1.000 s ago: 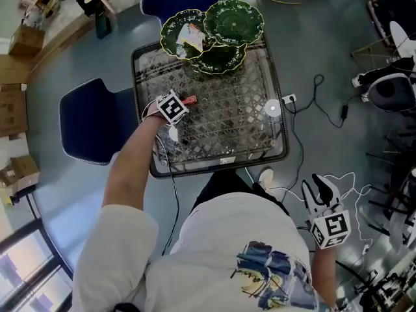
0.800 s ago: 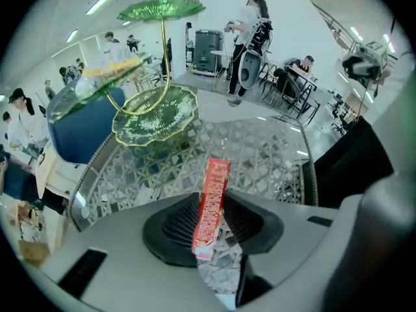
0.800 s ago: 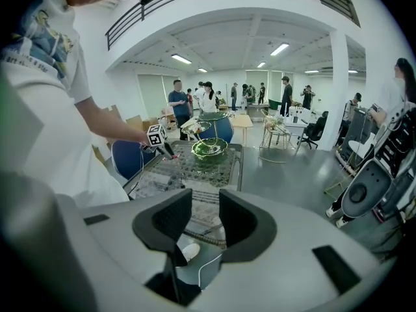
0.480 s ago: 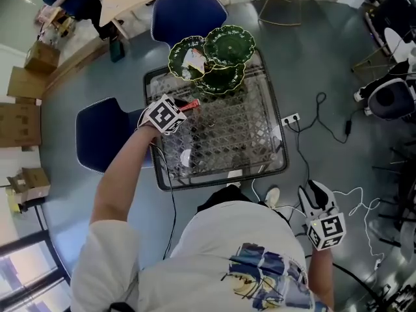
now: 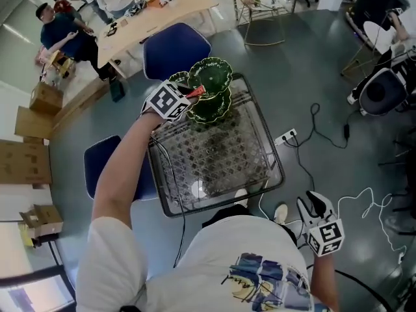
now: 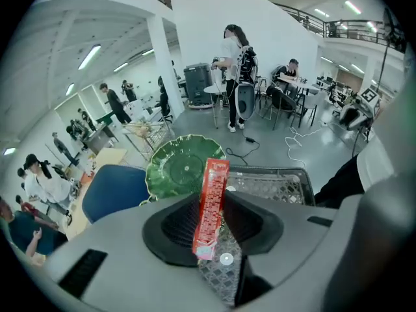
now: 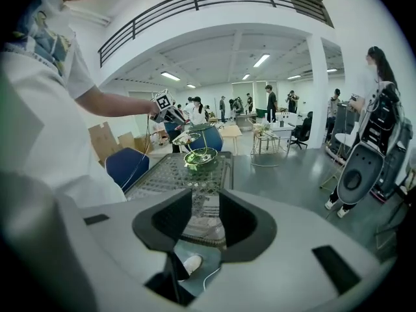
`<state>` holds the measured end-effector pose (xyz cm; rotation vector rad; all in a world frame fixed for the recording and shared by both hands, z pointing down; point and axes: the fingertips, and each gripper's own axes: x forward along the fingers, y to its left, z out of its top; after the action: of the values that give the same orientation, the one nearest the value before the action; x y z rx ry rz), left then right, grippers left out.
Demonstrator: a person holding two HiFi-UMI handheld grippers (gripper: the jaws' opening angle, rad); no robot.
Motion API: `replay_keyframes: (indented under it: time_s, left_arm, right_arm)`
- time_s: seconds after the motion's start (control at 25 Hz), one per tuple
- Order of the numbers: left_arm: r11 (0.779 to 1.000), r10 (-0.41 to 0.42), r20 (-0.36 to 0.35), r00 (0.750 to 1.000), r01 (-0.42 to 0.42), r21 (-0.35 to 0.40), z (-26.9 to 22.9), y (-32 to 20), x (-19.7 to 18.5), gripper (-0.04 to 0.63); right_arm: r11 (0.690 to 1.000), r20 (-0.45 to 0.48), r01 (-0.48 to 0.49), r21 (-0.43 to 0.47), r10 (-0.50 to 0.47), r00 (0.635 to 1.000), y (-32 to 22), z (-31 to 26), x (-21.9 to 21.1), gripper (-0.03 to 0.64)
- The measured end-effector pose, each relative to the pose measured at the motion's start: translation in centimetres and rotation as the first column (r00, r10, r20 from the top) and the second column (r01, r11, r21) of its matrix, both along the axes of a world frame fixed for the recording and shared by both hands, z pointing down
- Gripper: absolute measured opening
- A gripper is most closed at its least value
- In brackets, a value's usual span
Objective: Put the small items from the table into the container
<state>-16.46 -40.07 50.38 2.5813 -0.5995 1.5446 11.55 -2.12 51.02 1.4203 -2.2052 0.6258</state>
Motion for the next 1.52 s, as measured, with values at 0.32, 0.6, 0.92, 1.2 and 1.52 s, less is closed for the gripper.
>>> replay_keyframes:
  time_s: [0.32, 0.6, 0.92, 1.2, 1.52]
  left_arm:
    - [0.999, 0.039, 0.137, 0.990, -0.039, -0.003, 2.6, -6.7, 5.3, 0.123]
    - [0.999, 0.040, 0.196, 0.980, -0.040, -0.004, 4.6, -8.1, 6.7, 0.124]
    - [0.996, 0.013, 0.181, 0.983, -0.029, 0.087, 3.2, -7.3, 8.0, 0.153]
    - [0.955, -0.106, 0.069, 0.992, 0.082, 0.284, -4.6, -6.3, 3.8, 0.153]
    - [0.830, -0.362, -0.223, 0.905, 0.422, 0.365, -11.3, 8.4, -1.0, 0.049]
  right_arm:
    - [0.990, -0.008, -0.144, -0.010, 0.144, 0.990, 3.4, 0.2, 3.5, 0.135]
    - [0.967, -0.014, -0.255, -0.026, 0.254, 0.967, 7.0, 0.9, 6.3, 0.135]
    - [0.972, -0.001, -0.236, -0.017, 0.236, 0.972, 7.9, 1.3, 7.8, 0.135]
    - [0.997, 0.014, -0.078, 0.019, 0.078, 0.997, 3.0, -0.7, 5.7, 0.135]
    - [0.964, 0.045, 0.256, 0.074, -0.259, 0.965, -0.3, -1.5, 5.1, 0.133]
